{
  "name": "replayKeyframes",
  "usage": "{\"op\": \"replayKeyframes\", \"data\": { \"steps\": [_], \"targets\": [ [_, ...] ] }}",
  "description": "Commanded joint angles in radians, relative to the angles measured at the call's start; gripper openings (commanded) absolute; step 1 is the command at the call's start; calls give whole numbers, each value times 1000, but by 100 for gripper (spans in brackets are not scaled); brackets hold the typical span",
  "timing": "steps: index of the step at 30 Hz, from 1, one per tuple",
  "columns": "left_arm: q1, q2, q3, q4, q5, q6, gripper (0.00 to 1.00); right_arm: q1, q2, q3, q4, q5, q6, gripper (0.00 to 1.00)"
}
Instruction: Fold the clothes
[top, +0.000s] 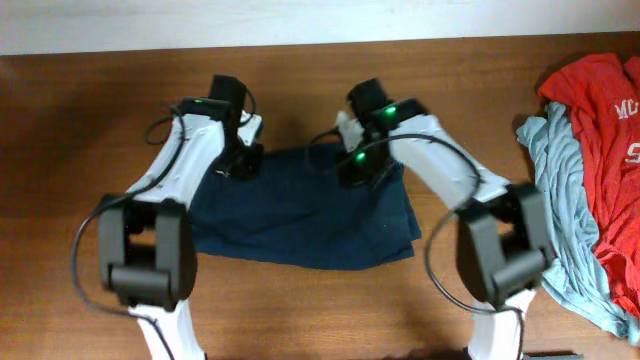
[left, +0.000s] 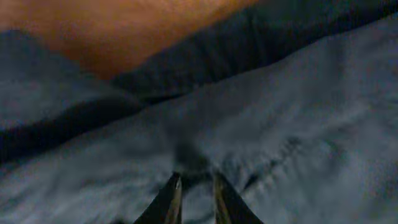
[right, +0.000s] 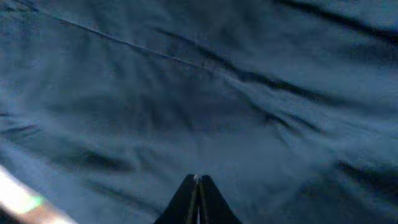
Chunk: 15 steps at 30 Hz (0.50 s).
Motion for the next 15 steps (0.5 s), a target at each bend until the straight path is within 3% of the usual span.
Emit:
{"op": "replayKeyframes", "data": {
  "steps": [1, 4, 11, 15],
  "targets": [
    [7, 94, 6, 4, 10, 44, 15, 23, 94, 6, 24, 50, -30, 7],
    [7, 129, 6, 2, -12, 42, 13, 21, 142, 6, 18, 75, -29, 6],
    [14, 135, 6, 24, -278, -49, 14, -46, 177, 6, -33, 323, -15, 5],
    [50, 135, 6, 39, -352, -87, 14, -121, 177, 6, -61, 389, 30, 6]
  ]
}}
